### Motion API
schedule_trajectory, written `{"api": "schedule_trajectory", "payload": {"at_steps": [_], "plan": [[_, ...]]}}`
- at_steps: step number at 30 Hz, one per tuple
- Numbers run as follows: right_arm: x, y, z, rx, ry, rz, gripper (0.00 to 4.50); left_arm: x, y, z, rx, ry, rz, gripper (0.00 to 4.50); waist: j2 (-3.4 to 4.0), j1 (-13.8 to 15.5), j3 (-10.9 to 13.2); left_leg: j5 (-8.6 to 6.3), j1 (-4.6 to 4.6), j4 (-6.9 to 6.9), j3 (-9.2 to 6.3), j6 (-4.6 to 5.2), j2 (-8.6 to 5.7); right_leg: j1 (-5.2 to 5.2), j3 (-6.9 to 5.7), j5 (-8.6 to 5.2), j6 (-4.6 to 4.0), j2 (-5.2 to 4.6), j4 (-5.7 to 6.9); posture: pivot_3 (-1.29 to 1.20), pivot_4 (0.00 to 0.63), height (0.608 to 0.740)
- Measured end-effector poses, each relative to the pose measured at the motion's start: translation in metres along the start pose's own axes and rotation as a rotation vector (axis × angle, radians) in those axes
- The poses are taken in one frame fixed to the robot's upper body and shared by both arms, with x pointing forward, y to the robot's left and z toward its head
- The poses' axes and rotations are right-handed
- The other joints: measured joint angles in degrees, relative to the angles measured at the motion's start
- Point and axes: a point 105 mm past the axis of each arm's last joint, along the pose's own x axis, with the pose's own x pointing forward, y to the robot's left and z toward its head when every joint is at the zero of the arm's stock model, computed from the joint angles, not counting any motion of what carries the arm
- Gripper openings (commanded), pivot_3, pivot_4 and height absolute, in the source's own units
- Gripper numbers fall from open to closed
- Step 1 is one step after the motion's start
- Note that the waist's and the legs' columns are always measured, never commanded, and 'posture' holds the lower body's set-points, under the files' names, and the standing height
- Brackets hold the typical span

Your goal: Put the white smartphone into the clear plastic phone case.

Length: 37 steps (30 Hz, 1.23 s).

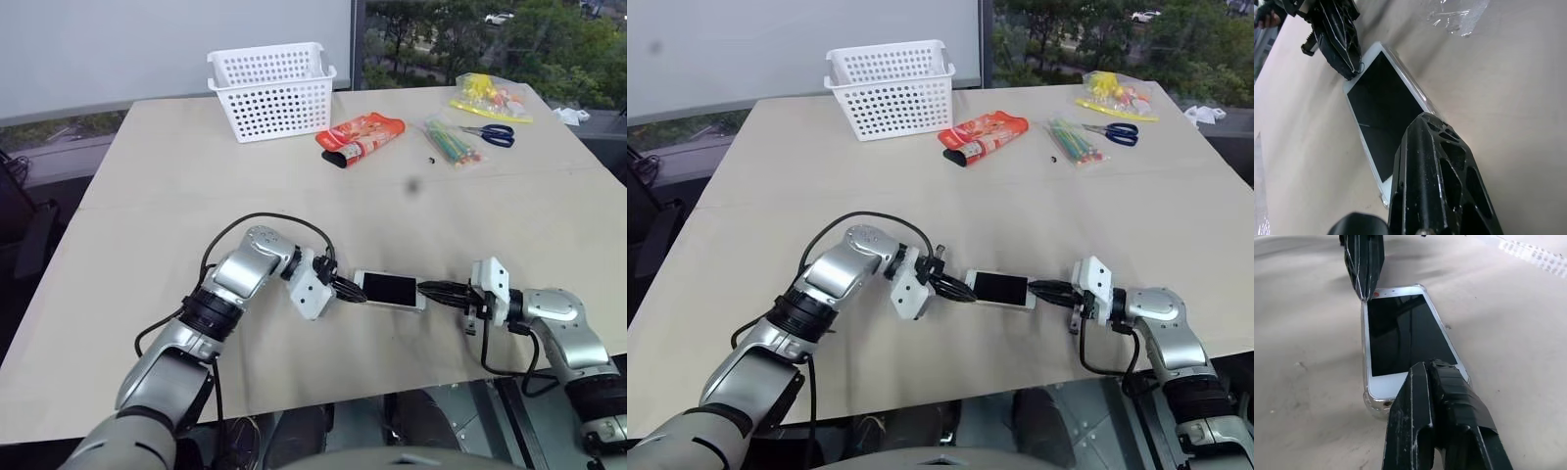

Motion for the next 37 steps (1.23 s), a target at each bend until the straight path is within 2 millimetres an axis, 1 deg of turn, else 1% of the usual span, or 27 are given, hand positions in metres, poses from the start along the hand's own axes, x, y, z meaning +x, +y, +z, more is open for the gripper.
{"api": "schedule_trajectory", "payload": {"at_steps": [2,4,5,7,14,16,17,19,21,22,23,24,25,26,28,29,31,32,34,36,37], "plan": [[0.001,-0.002,-0.006,0.004,0.007,0.001,0.04,-0.001,-0.002,0.003,0.008,-0.004,-0.002,0.0,-0.23,-0.02,-0.21,-0.01,0.12,-0.02,-0.04,-0.01,0.01,0.14,-0.01,0.0,0.0,-0.02,-0.04,0.0,0.15,0.74],[0.004,-0.002,-0.012,0.015,0.021,0.005,0.04,-0.002,-0.003,0.001,0.0,0.001,-0.001,0.0,-0.4,-0.09,-0.31,-0.05,0.61,-0.23,-0.04,-0.07,0.02,0.58,0.02,-0.01,-0.01,-0.12,-0.13,0.0,0.15,0.74],[0.006,-0.002,-0.012,0.015,0.021,0.01,0.04,-0.002,-0.003,-0.001,-0.006,0.005,0.001,0.0,-0.41,-0.17,-0.35,-0.17,0.69,-0.27,-0.04,-0.29,0.03,0.63,0.09,-0.02,-0.01,-0.25,-0.15,0.0,0.15,0.74],[0.009,-0.002,-0.013,0.016,0.025,0.016,0.04,-0.003,-0.003,-0.001,-0.014,0.007,0.002,0.0,-0.6,-0.7,-0.52,-0.19,0.74,-0.47,-0.12,-0.32,0.04,0.65,0.17,-0.02,-0.01,-0.44,-0.15,0.0,0.15,0.74],[0.011,-0.001,-0.012,0.001,0.03,0.033,0.04,-0.003,-0.003,-0.002,-0.017,0.009,0.004,0.0,-0.6,-1.02,-0.69,-0.19,0.79,-0.6,-0.22,-0.32,0.03,0.65,0.02,-0.02,-0.02,-0.44,-0.14,0.0,0.15,0.74],[0.008,-0.001,-0.011,-0.01,0.03,0.029,0.04,-0.002,-0.002,-0.001,-0.016,0.005,0.007,0.0,-0.56,-0.94,-0.66,-0.18,0.76,-0.6,-0.21,-0.31,0.02,0.63,-0.06,-0.02,-0.02,-0.45,-0.17,0.0,0.15,0.74],[0.002,0.0,-0.01,-0.003,0.024,0.014,0.04,0.0,-0.002,0.002,-0.01,-0.008,0.005,0.0,-0.47,-0.74,-0.6,-0.18,0.68,-0.59,-0.21,-0.31,0.0,0.6,-0.08,-0.03,-0.01,-0.49,-0.2,0.0,0.15,0.74],[-0.008,0.003,-0.009,0.03,0.009,-0.007,0.04,-0.002,0.0,0.005,-0.006,-0.034,0.015,0.0,-0.05,0.01,-0.28,-0.02,0.47,-0.59,-0.1,-0.04,-0.07,0.43,-0.17,-0.04,0.01,-0.45,-0.22,0.0,0.15,0.74],[-0.015,0.004,-0.002,0.065,-0.017,-0.024,0.04,-0.006,0.002,0.012,-0.006,-0.089,0.028,0.0,0.15,0.42,-0.11,-0.01,0.19,-0.59,-0.06,-0.03,-0.09,0.15,-0.18,-0.03,0.01,-0.36,-0.21,0.0,0.15,0.74],[-0.02,0.005,0.001,0.119,-0.035,-0.042,0.44,-0.01,0.003,0.022,-0.007,-0.154,0.038,0.0,0.24,0.57,-0.06,0.0,-0.24,-0.57,-0.06,-0.04,-0.12,-0.24,-0.18,0.03,-0.06,-0.38,-0.14,0.0,0.15,0.74],[-0.023,0.005,0.004,0.139,-0.043,-0.05,0.59,-0.013,0.004,0.026,-0.008,-0.181,0.046,0.0,0.31,0.52,0.09,0.02,-0.54,-0.52,-0.02,-0.04,-0.15,-0.53,-0.15,0.16,-0.15,-0.37,-0.1,0.0,0.15,0.74],[-0.028,0.003,0.011,0.169,-0.067,-0.075,0.91,-0.017,0.005,0.032,-0.01,-0.229,0.062,0.0,0.44,0.47,0.23,0.02,-0.61,-0.51,0.02,-0.05,-0.16,-0.61,-0.1,0.24,-0.06,-0.36,-0.1,0.0,0.15,0.74],[-0.033,-0.003,0.022,0.173,-0.095,-0.102,1.35,-0.022,0.006,0.038,-0.005,-0.271,0.085,0.0,0.67,0.35,0.41,0.02,-0.61,-0.51,0.09,-0.05,-0.19,-0.64,-0.04,0.26,-0.04,-0.38,-0.11,0.0,0.15,0.74],[-0.041,-0.01,0.035,0.161,-0.124,-0.132,1.82,-0.027,0.008,0.043,0.007,-0.306,0.114,0.0,0.74,0.2,0.56,0.02,-0.6,-0.54,0.17,-0.05,-0.2,-0.68,0.01,0.26,-0.03,-0.38,-0.11,0.0,0.15,0.74],[-0.056,-0.02,0.054,0.136,-0.143,-0.179,2.72,-0.038,0.012,0.048,0.01,-0.362,0.175,0.52,0.75,0.21,0.65,0.01,-0.56,-0.6,0.17,-0.04,-0.17,-0.66,-0.02,0.23,-0.04,-0.32,-0.14,0.0,0.15,0.74],[-0.062,-0.024,0.058,0.13,-0.14,-0.196,3.19,-0.044,0.014,0.047,-0.001,-0.379,0.201,0.81,0.73,0.27,0.67,0.01,-0.56,-0.61,0.16,-0.04,-0.15,-0.66,-0.03,0.22,-0.04,-0.29,-0.14,0.0,0.15,0.74],[-0.075,-0.029,0.057,0.13,-0.109,-0.223,4.12,-0.058,0.018,0.039,-0.037,-0.403,0.265,1.7,0.7,0.32,0.77,0.01,-0.56,-0.62,0.13,-0.04,-0.11,-0.66,-0.04,0.16,-0.1,-0.19,-0.14,0.0,0.15,0.74],[-0.079,-0.03,0.054,0.136,-0.092,-0.231,4.5,-0.063,0.019,0.034,-0.052,-0.401,0.291,2.21,0.7,0.3,0.79,0.01,-0.56,-0.62,0.15,-0.03,-0.11,-0.66,-0.03,0.16,-0.1,-0.18,-0.14,0.0,0.15,0.74],[-0.089,-0.032,0.044,0.169,-0.061,-0.256,4.5,-0.073,0.021,0.017,-0.08,-0.374,0.355,3.18,0.68,0.3,0.86,0.01,-0.55,-0.62,0.2,-0.03,-0.1,-0.66,-0.01,0.14,-0.15,-0.17,-0.14,0.0,0.15,0.74],[-0.094,-0.033,0.038,0.189,-0.04,-0.259,4.5,-0.078,0.023,0.007,-0.089,-0.36,0.403,4.14,0.68,0.3,0.95,0.01,-0.54,-0.6,0.31,-0.03,-0.1,-0.66,0.06,0.13,-0.17,-0.19,-0.14,0.0,0.15,0.74],[-0.096,-0.033,0.036,0.193,-0.029,-0.258,4.5,-0.08,0.023,0.005,-0.086,-0.355,0.417,4.41,0.67,0.31,0.98,0.01,-0.53,-0.58,0.37,-0.03,-0.1,-0.66,0.1,0.12,-0.16,-0.2,-0.14,0.0,0.15,0.74]]}}
